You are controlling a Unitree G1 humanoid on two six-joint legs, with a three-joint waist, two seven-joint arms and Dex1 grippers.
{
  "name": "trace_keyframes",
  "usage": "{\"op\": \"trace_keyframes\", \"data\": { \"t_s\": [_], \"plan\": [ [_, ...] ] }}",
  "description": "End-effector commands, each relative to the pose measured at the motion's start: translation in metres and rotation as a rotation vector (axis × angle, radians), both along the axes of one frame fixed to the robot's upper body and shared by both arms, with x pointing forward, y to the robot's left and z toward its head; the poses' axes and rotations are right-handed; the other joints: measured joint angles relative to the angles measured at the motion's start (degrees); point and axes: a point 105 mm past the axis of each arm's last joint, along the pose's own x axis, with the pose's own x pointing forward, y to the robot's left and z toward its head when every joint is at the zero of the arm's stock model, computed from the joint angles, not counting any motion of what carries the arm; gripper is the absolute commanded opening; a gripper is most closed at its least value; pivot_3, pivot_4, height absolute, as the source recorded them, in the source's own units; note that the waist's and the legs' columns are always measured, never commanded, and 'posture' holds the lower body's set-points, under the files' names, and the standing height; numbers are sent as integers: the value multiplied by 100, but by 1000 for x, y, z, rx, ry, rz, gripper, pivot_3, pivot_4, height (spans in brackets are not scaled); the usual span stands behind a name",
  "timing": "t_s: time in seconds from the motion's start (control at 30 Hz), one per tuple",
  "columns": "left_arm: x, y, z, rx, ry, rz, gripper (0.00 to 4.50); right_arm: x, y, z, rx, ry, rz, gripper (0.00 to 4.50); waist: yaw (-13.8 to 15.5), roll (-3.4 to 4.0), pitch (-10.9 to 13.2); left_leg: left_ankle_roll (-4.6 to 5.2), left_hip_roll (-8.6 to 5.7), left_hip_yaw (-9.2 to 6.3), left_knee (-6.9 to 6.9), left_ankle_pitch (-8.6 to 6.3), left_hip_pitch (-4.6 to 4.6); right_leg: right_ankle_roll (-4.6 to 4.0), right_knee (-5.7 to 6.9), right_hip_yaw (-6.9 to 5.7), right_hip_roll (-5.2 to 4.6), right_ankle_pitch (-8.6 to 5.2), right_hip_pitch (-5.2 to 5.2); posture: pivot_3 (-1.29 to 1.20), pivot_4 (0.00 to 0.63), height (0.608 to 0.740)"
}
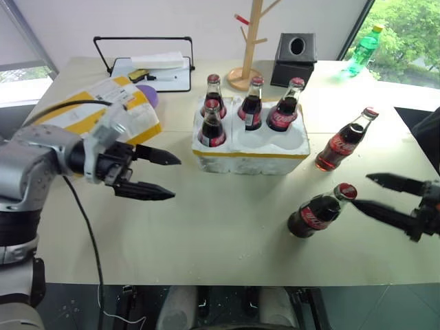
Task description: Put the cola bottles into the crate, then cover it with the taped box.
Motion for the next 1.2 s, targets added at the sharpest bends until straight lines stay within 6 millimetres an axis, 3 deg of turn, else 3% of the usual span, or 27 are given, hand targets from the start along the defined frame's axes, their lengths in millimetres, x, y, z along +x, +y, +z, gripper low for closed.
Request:
{"op": "trace_keyframes", "data": {
  "t_s": [0.03,0.37,1.03,1.13,1.2],
  "plan": [
    [-2,-8,1,10,-53,-32,4434,-11,17,-10,-14,-7,62,4500,11,0,0,0,0,0,0,0,0,0,0,0,1,0,0,0,150,740],
    [1,-12,2,13,-61,-47,4434,-21,30,-39,59,36,57,4500,7,1,-1,0,0,-1,-1,0,-1,-5,-1,1,1,-3,-2,0,150,740],
    [0,-25,0,-13,-55,-81,4434,12,53,-58,224,18,21,4500,2,3,-2,0,0,1,-1,0,-1,-6,0,1,2,-4,-3,0,150,740],
    [1,-25,1,-15,-60,-76,4500,11,56,-54,235,8,44,3646,5,4,-2,0,0,1,-1,0,-1,-6,1,1,2,-3,-3,0,150,740],
    [1,-25,2,-16,-61,-74,4500,11,57,-47,234,-5,55,2839,0,4,-2,0,0,1,-2,0,-1,-2,1,1,3,-1,-3,0,150,740]
  ]
}}
